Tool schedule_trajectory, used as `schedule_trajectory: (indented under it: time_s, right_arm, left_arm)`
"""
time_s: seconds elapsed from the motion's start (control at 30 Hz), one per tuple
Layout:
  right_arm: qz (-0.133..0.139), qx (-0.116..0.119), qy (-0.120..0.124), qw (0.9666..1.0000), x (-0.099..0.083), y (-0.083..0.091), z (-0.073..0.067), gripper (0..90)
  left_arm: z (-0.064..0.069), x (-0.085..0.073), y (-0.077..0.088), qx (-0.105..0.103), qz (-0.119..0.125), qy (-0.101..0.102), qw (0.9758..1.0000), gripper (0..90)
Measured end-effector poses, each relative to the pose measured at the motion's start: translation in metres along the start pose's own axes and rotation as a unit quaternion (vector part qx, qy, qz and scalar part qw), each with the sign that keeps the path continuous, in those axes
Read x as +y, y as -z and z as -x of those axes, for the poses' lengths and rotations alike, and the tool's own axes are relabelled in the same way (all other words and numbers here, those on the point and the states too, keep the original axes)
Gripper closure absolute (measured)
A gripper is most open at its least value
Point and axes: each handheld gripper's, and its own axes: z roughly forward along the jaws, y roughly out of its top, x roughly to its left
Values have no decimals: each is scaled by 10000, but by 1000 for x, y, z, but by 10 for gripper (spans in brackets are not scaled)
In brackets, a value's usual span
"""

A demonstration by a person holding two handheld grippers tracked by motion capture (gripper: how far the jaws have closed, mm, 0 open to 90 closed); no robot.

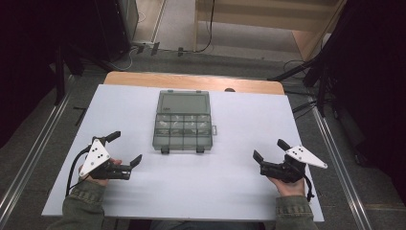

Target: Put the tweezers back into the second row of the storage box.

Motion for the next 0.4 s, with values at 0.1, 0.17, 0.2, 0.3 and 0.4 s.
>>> schedule_trajectory:
  time_s: [0.1, 0.17, 0.2, 0.3, 0.4]
  right_arm:
    - [152, -10, -78, 9999, -8, 6, 3, 0]
    - [309, -64, -5, 9995, -15, 9, 2, 0]
    - [321, -109, 82, 9994, -19, 10, 1, 0]
    - [285, -147, 196, 9993, -32, 11, 3, 0]
    - [311, -189, 218, 9991, -35, 12, 4, 0]
  left_arm:
    - [0, 0, 0, 7, 6, 7, 10000, 0]
    - [0, 0, 0, 4, 8, 4, 10000, 0]
    - [0, 0, 0, 0, 4, 4, 10000, 0]
    - [0, 0, 0, -2, 7, 1, 10000, 0]
    - [0, 0, 0, 1, 11, -2, 10000, 0]
